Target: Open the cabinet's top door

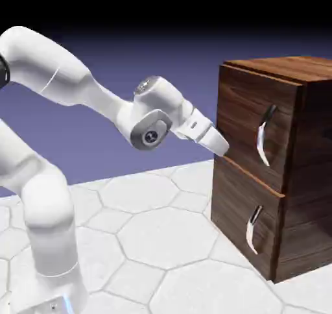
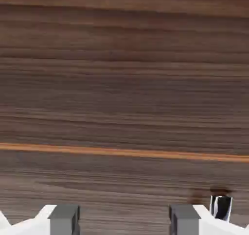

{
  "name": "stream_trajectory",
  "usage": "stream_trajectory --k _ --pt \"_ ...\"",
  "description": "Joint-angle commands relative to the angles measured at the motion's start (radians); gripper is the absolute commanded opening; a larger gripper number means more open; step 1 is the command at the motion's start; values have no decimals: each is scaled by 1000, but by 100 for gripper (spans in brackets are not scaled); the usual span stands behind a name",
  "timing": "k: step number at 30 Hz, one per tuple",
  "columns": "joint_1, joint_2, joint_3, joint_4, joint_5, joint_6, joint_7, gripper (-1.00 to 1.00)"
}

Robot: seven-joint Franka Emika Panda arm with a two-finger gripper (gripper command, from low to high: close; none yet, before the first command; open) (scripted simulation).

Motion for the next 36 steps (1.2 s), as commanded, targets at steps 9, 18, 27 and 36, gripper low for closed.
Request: stream_trajectory --k 9,18,27,36 --pt "150 -137 -191 36 -391 -48 203 0" --pt "300 -274 -381 73 -783 -95 406 0" --pt "451 -411 -572 109 -1174 -143 609 0" --pt "601 -548 -763 145 -1566 -190 812 0"
